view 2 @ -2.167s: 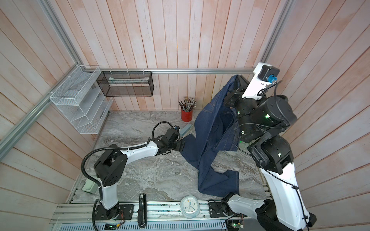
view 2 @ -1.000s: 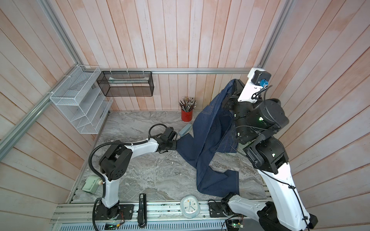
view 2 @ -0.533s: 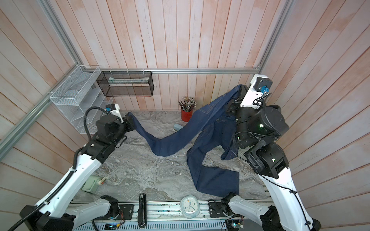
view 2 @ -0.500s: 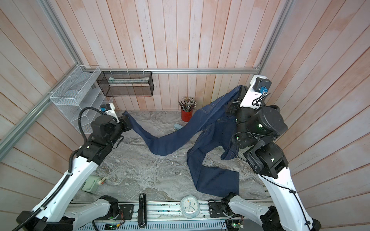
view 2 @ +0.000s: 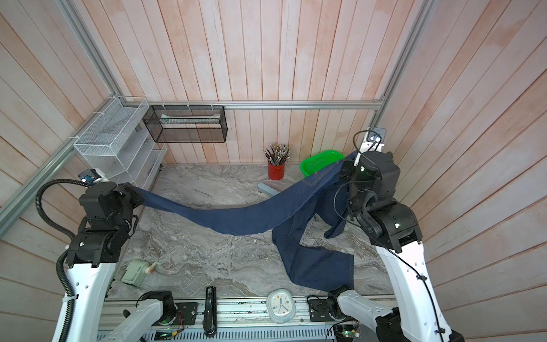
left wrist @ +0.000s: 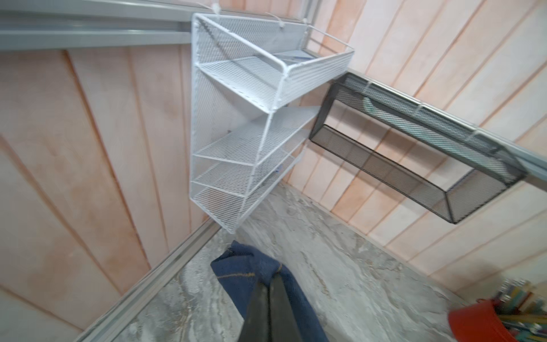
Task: Fold and stack the trousers
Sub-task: Flatten out the trousers at the center of the table.
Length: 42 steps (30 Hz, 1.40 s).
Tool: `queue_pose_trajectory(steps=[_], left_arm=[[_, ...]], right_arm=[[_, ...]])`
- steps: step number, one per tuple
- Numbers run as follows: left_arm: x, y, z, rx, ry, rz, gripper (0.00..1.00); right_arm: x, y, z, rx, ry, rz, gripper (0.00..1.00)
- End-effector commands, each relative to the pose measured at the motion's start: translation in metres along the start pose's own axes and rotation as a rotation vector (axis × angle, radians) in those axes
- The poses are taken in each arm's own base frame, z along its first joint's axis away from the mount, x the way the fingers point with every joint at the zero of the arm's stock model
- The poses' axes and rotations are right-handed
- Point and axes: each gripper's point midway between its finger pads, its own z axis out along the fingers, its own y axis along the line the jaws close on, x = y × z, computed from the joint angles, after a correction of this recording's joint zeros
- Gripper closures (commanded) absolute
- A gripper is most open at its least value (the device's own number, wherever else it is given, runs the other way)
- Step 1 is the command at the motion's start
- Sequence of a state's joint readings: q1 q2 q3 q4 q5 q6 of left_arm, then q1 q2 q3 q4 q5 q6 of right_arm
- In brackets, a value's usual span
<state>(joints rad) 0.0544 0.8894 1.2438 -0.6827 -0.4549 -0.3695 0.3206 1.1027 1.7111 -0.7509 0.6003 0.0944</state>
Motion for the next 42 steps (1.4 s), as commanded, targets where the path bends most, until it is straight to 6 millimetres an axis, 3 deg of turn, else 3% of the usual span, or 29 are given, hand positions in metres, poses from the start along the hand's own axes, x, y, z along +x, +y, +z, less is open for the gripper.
queue_pose_trajectory(steps=[1, 7, 12, 17, 22, 24, 27, 34, 38, 42], left_arm=[[0.000, 0.028, 0.000, -0.123, 0.014, 0.080, 1.00], [0.027, 0.055, 0.029, -0.220, 0.114, 0.151, 1.00], [0.055, 0.052, 0.060, -0.197, 0.217, 0.158, 1.00], [0.085, 0.024, 0.092, -0.074, 0.332, 0.133, 1.00], [0.110, -0.021, 0.112, 0.039, 0.412, 0.163, 1.00], [0.118, -0.028, 0.123, 0.059, 0.436, 0.151, 1.00], [0.127, -0.024, 0.144, 0.020, 0.464, 0.147, 1.00], [0.137, -0.009, 0.194, -0.053, 0.515, 0.116, 1.00], [0.138, 0.003, 0.217, -0.090, 0.538, 0.092, 1.00], [0.117, -0.005, 0.205, -0.052, 0.491, 0.062, 1.00]], right_arm=[[0.051, 0.008, 0.007, -0.099, 0.211, 0.046, 1.00], [0.138, 0.007, 0.039, -0.076, 0.516, 0.023, 1.00], [0.168, 0.004, 0.058, -0.041, 0.594, 0.023, 1.00], [0.169, 0.014, 0.085, -0.056, 0.588, 0.062, 1.00], [0.139, 0.025, 0.113, -0.060, 0.536, 0.088, 1.00], [0.136, 0.025, 0.128, -0.054, 0.546, 0.081, 1.00], [0.147, 0.016, 0.159, -0.019, 0.594, 0.083, 1.00], [0.200, -0.008, 0.218, 0.080, 0.757, 0.044, 1.00], [0.218, -0.022, 0.232, 0.121, 0.818, 0.036, 1.00], [0.202, -0.012, 0.221, 0.074, 0.812, 0.058, 1.00]])
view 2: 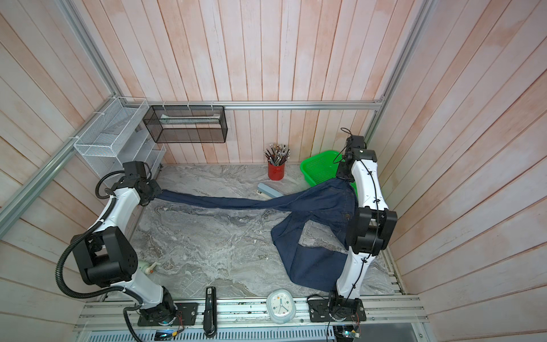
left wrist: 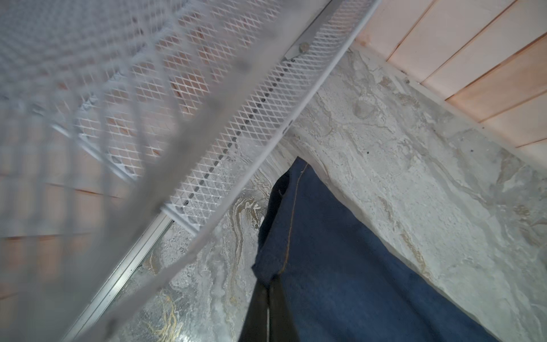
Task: Fold and stack the trousers
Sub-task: Flatten out the trousers at the center of the table.
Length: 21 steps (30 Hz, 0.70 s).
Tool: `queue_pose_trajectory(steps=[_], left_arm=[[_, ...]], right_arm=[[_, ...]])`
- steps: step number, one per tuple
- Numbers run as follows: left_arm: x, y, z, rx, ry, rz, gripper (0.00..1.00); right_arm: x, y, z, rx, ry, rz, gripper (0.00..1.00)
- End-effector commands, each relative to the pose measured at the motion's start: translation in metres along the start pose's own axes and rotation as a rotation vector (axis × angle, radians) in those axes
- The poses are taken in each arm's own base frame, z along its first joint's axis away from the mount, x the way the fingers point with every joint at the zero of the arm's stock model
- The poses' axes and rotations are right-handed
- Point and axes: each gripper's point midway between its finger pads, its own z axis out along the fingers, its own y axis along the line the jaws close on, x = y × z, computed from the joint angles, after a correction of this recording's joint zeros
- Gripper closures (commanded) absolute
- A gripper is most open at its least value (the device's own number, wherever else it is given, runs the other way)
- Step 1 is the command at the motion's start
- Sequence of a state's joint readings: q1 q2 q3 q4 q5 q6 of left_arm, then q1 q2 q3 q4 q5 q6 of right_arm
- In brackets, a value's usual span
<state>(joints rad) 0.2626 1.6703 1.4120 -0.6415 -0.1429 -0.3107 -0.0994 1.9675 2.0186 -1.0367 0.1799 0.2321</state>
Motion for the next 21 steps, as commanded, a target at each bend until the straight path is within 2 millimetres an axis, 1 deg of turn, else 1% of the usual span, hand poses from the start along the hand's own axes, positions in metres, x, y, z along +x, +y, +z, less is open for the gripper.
queue_pose_trajectory(steps=[1, 3, 4, 7, 9, 11, 13, 15, 16, 17, 18, 19, 20, 21], left_arm=[[-0.030, 0.004, -0.037, 0.025, -0.123, -0.050, 1.00], [-0.031, 0.014, -0.063, 0.018, -0.179, -0.068, 1.00], [-0.031, 0.021, -0.078, 0.021, -0.208, -0.082, 1.00], [-0.027, 0.047, -0.121, 0.011, -0.279, -0.120, 1.00], [-0.021, 0.064, -0.153, -0.009, -0.333, -0.136, 1.00], [-0.014, 0.084, -0.185, -0.035, -0.392, -0.158, 1.00], [-0.009, 0.093, -0.214, -0.052, -0.455, -0.172, 1.00], [-0.002, 0.095, -0.229, -0.044, -0.478, -0.188, 1.00], [0.000, 0.097, -0.229, -0.057, -0.474, -0.187, 1.00], [0.002, 0.098, -0.223, -0.071, -0.457, -0.178, 1.00], [0.004, 0.099, -0.212, -0.082, -0.428, -0.174, 1.00], [0.005, 0.097, -0.199, -0.075, -0.390, -0.168, 1.00], [0.006, 0.094, -0.184, -0.068, -0.350, -0.162, 1.00], [0.005, 0.090, -0.167, -0.059, -0.314, -0.157, 1.00]], right_arm=[[-0.008, -0.002, -0.052, -0.024, -0.085, 0.005, 1.00], [-0.009, -0.006, -0.083, -0.052, -0.167, 0.032, 1.00], [-0.008, -0.013, -0.100, -0.048, -0.214, 0.056, 1.00], [0.002, -0.037, -0.154, -0.030, -0.368, 0.141, 1.00], [0.016, -0.053, -0.188, -0.036, -0.467, 0.192, 1.00], [0.036, -0.078, -0.226, 0.002, -0.558, 0.260, 1.00], [0.054, -0.098, -0.257, 0.030, -0.635, 0.309, 1.00], [0.067, -0.112, -0.281, 0.050, -0.687, 0.345, 1.00], [0.071, -0.115, -0.285, 0.062, -0.699, 0.346, 1.00], [0.073, -0.115, -0.281, 0.074, -0.692, 0.337, 1.00], [0.073, -0.112, -0.267, 0.089, -0.661, 0.314, 1.00], [0.073, -0.106, -0.246, 0.095, -0.614, 0.286, 1.00], [0.071, -0.099, -0.224, 0.098, -0.561, 0.259, 1.00], [0.069, -0.090, -0.197, 0.098, -0.500, 0.228, 1.00]])
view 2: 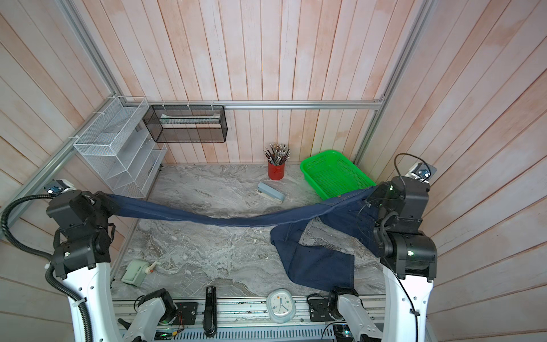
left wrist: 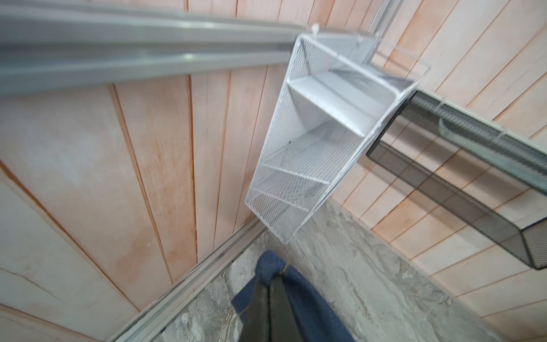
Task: Fold and stack the trousers
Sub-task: Flatten out the trousers at the center of the table.
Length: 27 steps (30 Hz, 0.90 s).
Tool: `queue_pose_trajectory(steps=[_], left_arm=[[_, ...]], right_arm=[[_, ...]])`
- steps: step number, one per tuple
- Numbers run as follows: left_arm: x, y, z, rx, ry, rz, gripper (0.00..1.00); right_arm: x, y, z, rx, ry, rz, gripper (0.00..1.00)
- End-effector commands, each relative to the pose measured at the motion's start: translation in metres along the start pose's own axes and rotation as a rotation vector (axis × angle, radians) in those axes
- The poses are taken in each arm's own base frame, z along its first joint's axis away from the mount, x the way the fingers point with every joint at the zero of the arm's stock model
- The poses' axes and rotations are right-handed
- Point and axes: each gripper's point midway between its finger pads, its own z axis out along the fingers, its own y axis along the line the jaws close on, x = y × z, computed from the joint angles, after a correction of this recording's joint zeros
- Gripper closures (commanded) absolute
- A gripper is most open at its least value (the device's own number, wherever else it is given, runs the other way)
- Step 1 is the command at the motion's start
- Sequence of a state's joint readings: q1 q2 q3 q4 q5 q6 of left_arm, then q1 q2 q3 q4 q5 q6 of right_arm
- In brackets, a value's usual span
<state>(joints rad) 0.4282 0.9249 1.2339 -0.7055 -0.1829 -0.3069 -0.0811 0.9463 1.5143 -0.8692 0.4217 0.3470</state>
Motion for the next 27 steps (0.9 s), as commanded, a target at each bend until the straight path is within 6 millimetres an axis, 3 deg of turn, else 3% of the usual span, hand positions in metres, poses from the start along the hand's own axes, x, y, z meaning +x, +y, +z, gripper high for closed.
queue_pose_trajectory(steps=[1, 4, 6, 10, 14, 22, 24, 27], left_arm=[[0.060, 0.003, 0.063, -0.044, 0.242, 0.044, 1.00], [0.092, -0.004, 0.110, -0.037, 0.378, 0.062, 1.00], [0.111, -0.009, 0.135, -0.030, 0.458, 0.070, 1.00], [0.154, -0.026, 0.173, -0.033, 0.603, 0.131, 1.00], [0.170, -0.044, 0.194, -0.045, 0.631, 0.167, 1.00], [0.144, -0.060, 0.221, -0.066, 0.566, 0.160, 1.00], [0.144, -0.064, 0.229, -0.060, 0.566, 0.156, 1.00], [0.162, -0.071, 0.243, -0.061, 0.618, 0.176, 1.00]], right_arm=[[0.075, 0.017, 0.089, 0.066, 0.252, -0.132, 1.00], [0.131, 0.035, 0.146, 0.053, 0.447, -0.207, 1.00], [0.155, 0.047, 0.171, 0.040, 0.557, -0.245, 1.00], [0.178, 0.069, 0.207, 0.031, 0.692, -0.305, 1.00], [0.174, 0.087, 0.227, 0.035, 0.673, -0.310, 1.00], [0.133, 0.112, 0.260, 0.047, 0.565, -0.279, 1.00], [0.134, 0.115, 0.270, 0.059, 0.558, -0.284, 1.00], [0.154, 0.113, 0.286, 0.092, 0.620, -0.315, 1.00]])
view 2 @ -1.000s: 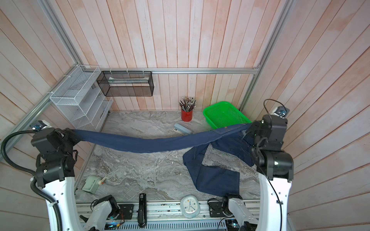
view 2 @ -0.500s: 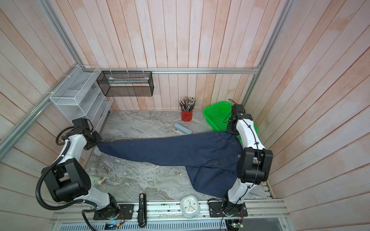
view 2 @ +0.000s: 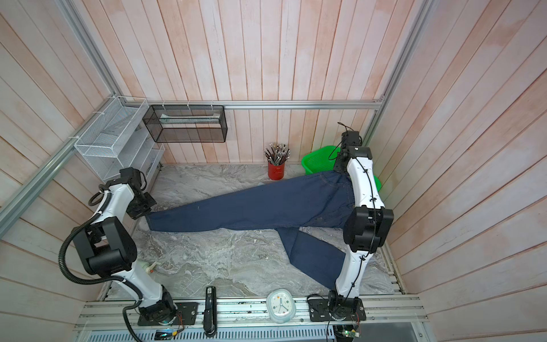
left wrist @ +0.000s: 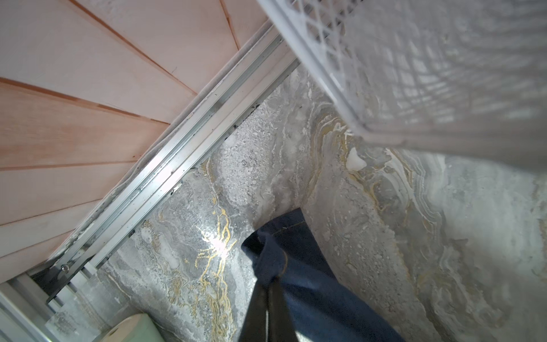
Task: Fold and stack the trousers
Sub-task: Flatten out the trousers at the center of the table.
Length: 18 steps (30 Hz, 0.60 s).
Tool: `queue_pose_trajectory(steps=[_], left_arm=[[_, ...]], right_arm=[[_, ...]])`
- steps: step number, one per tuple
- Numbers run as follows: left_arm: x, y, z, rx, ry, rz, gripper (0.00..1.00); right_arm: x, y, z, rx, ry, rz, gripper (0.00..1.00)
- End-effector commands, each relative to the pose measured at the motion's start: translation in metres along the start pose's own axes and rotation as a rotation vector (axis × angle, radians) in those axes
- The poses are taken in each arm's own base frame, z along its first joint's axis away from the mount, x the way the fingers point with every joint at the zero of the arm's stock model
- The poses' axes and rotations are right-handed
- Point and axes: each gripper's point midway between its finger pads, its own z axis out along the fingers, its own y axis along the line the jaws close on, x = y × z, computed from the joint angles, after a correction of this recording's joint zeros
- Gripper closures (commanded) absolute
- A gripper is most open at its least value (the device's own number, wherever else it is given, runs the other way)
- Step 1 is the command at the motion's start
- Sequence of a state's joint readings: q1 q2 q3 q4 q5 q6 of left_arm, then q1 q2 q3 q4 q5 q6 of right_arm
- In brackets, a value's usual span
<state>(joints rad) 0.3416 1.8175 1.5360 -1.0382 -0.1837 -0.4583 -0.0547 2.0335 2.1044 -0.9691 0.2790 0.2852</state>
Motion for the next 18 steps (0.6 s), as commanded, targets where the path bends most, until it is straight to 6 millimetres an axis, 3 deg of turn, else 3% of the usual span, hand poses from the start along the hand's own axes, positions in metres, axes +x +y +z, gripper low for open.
queue_pose_trajectory(steps=[1, 6, 11, 14, 18], left_arm=[[-0.070, -0.071, 0.010, 0.157, -0.241, 0.137, 1.00], [-0.063, -0.083, 0.023, 0.176, -0.224, 0.151, 0.99], [-0.063, -0.086, 0.017, 0.195, -0.231, 0.161, 0.70], [-0.065, -0.088, 0.004, 0.223, -0.251, 0.164, 0.55], [-0.067, -0.088, -0.029, 0.263, -0.301, 0.164, 0.43]], right_arm=[[0.011, -0.004, 0.028, 0.077, 0.076, -0.018, 1.00], [0.020, 0.001, 0.038, 0.095, 0.111, -0.047, 0.96], [0.012, 0.001, 0.028, 0.078, 0.076, -0.036, 0.65], [0.003, 0.003, 0.011, 0.057, 0.047, -0.025, 0.48], [-0.018, 0.009, -0.036, 0.033, -0.039, -0.036, 0.31]])
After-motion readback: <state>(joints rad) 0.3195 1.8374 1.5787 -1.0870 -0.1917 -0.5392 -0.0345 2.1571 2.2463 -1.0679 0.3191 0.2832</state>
